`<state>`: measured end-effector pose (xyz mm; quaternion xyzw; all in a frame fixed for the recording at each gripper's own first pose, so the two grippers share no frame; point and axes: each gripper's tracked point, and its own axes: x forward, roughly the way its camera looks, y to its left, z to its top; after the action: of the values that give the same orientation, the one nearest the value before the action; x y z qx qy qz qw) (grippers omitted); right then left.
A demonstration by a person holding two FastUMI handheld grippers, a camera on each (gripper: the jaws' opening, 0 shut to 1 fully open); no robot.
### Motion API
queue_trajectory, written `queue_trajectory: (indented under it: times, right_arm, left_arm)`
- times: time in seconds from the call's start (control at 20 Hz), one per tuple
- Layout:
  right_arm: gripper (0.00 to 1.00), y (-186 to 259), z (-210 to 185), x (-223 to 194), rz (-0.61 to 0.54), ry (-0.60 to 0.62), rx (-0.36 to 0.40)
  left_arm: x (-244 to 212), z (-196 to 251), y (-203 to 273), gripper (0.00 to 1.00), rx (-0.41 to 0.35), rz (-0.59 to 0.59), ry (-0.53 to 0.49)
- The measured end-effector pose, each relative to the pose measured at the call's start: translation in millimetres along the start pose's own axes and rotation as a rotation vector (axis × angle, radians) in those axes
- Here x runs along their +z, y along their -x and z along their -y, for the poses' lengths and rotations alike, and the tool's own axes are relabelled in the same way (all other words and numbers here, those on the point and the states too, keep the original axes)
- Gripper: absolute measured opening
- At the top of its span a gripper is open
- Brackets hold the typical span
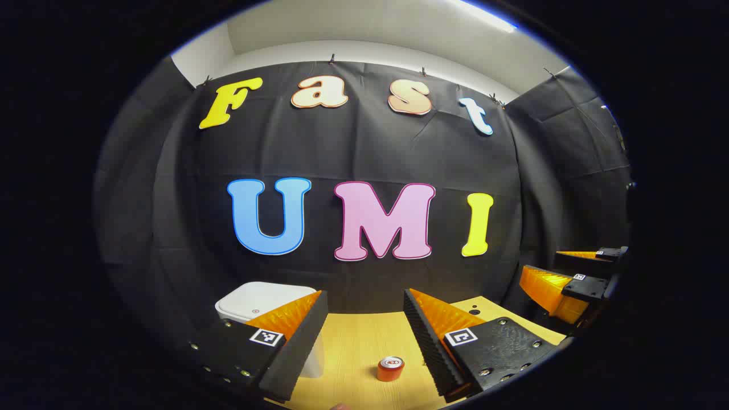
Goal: Press the lid of the desktop garbage bin to open it, pick up the crumpled paper on the desktop and throw it into the bin, then pick up the pop can on the desktop and drop it into the bin, and finally close the garbage bin lid.
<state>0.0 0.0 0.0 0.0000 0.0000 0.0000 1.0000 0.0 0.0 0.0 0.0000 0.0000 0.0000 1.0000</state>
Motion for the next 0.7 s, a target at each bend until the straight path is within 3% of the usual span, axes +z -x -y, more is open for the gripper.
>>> queue_trajectory:
  times: [0.05,0.7]
  right_arm:
    - [0.97,1,-1,0,-0.002,-0.001,-0.001]
    - [0.97,13,-4,0,-0.002,0.012,-0.006]
  left_arm:
    - [1,-1,0,0.88,-0.001,0.0,-0.002]
    - [0,-13,9,0.88,0.012,0.005,-0.009]
